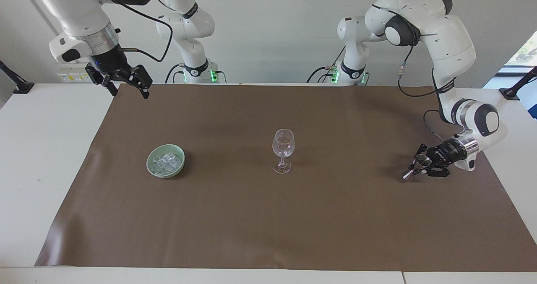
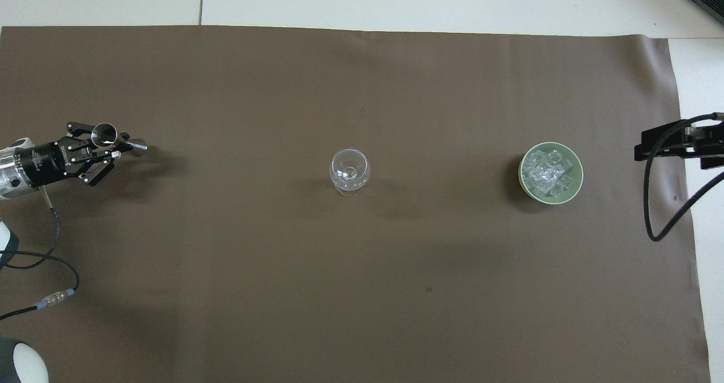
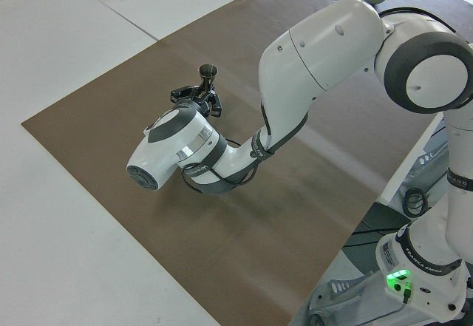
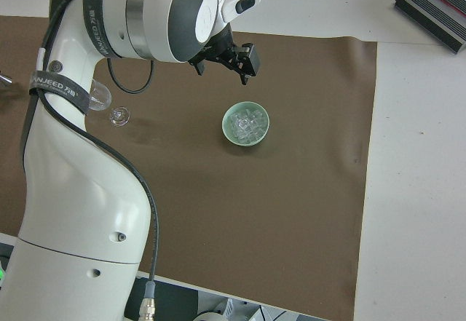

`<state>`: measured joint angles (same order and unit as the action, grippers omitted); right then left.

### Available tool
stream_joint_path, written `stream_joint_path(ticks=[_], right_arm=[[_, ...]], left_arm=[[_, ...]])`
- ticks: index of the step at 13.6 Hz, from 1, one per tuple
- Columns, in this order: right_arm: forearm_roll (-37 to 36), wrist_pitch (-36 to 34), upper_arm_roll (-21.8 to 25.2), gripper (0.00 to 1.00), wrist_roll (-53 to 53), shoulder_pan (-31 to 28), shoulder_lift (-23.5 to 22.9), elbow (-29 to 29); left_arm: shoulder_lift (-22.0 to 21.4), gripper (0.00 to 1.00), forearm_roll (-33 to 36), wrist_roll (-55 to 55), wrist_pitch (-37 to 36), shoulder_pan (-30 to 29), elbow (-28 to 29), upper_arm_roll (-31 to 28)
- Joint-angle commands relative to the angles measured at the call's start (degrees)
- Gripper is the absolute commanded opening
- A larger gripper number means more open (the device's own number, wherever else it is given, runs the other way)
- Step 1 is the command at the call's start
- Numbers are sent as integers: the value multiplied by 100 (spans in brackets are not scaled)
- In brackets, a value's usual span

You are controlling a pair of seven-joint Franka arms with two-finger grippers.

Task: Pour wine and add ice with both arms
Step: 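Close the left gripper on the silver jigger and lift it, then carry the jigger with the left gripper over the wine glass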

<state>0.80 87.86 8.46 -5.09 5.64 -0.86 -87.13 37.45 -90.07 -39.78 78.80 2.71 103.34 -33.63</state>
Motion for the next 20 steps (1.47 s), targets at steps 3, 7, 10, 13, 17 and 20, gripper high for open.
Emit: stream_joint_path(ticks=[3,7,10,13,17,20], right_arm=[[26,-32,-11,100,104,-45,95,-85],[26,-32,-11,100,104,-45,95,-85],[26,-32,-11,100,104,-45,95,-85],[26,-32,-11,100,104,-45,95,-85],[26,-32,-11,100,104,-45,95,-85],[26,-32,-11,100,104,-45,95,-85]], left_arm=[[-659,0,516,-47,134,28,63,330],[-1045,0,849,-301,537,19,72,786],[-1415,0,1122,-740,1074,10,98,1261],[-1573,0,1149,-1127,1295,10,89,1525],[-1820,0,1254,-1680,1839,2,89,2043],[-2074,0,1464,-2102,2410,-16,116,2544]])
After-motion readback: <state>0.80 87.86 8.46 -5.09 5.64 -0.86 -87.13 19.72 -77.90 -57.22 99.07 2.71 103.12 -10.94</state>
